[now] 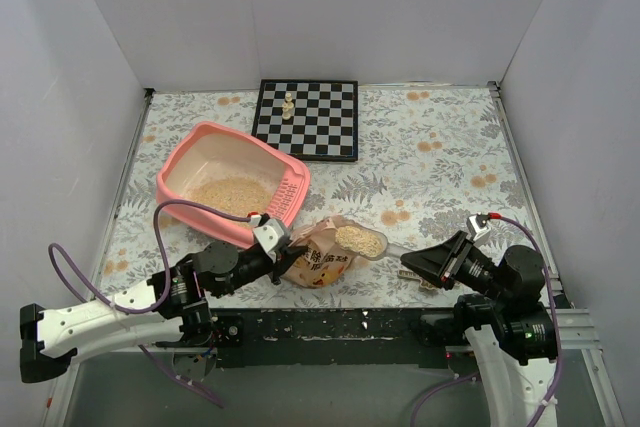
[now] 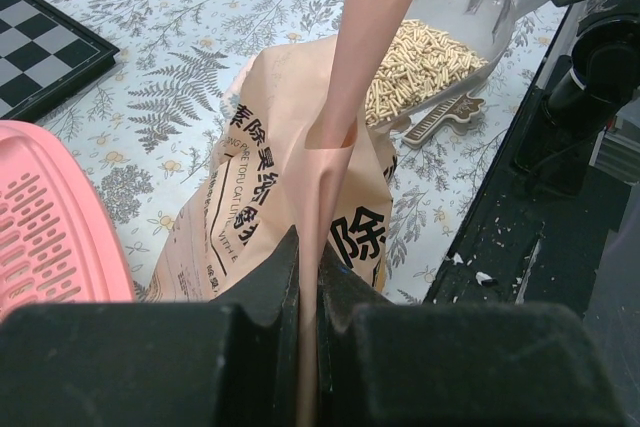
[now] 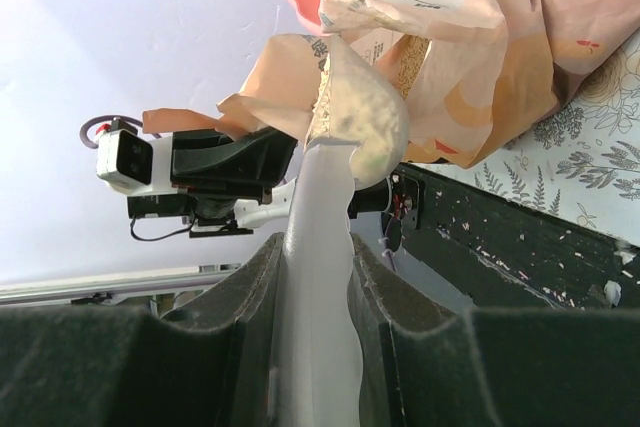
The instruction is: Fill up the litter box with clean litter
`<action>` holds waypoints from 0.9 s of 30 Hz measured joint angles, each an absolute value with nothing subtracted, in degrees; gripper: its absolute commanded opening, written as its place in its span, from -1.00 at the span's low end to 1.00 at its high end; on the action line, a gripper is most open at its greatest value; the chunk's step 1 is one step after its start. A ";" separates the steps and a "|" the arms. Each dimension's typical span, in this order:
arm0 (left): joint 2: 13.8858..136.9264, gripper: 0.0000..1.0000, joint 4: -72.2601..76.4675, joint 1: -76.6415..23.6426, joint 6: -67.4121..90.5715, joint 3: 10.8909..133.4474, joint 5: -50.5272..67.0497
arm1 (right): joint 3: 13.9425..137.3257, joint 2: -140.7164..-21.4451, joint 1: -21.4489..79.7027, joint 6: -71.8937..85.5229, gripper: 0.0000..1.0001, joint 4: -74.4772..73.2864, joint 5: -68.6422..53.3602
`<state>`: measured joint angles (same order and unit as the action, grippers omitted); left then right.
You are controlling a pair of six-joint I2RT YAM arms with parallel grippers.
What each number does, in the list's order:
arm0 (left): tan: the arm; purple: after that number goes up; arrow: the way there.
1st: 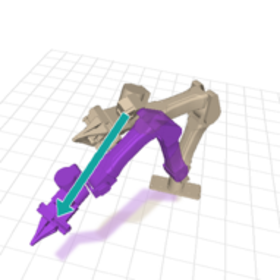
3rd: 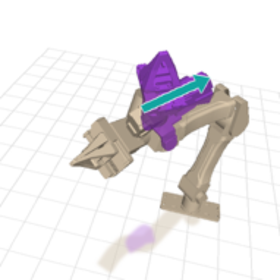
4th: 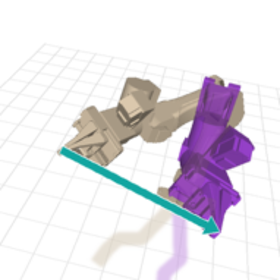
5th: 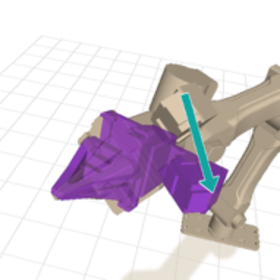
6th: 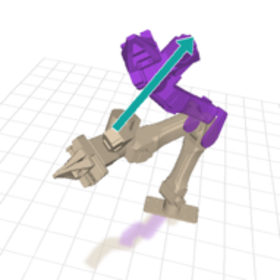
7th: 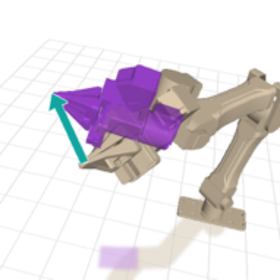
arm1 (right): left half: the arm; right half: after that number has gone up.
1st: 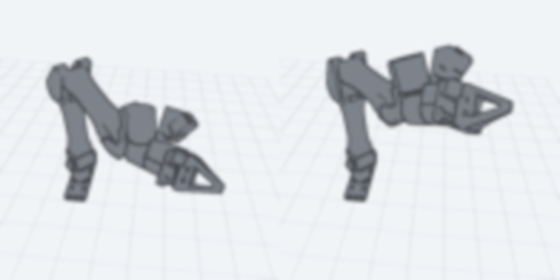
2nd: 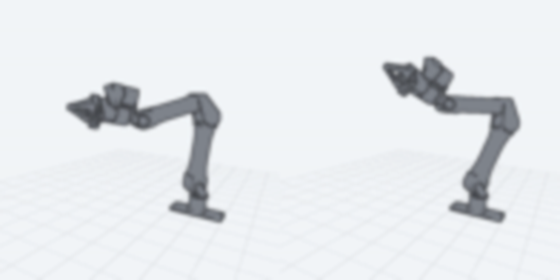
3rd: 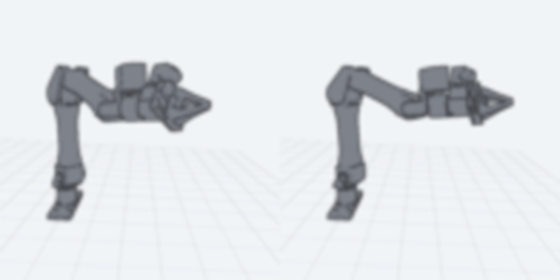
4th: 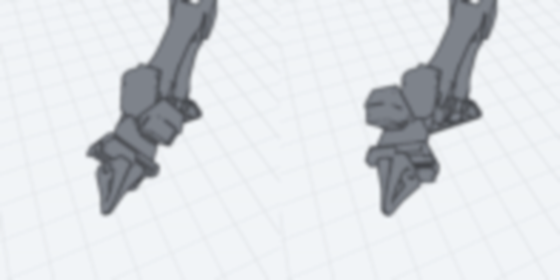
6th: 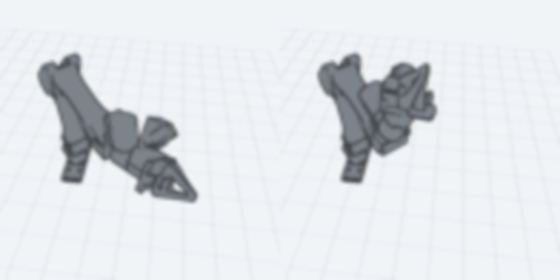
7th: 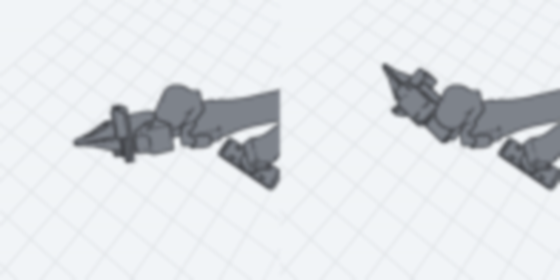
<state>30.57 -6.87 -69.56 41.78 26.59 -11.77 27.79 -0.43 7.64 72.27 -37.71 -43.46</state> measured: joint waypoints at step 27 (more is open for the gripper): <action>26.79 -1.00 -9.26 -69.56 42.83 26.59 -15.46 | 27.20 -0.43 7.64 79.33 -0.97 -27.90 -41.45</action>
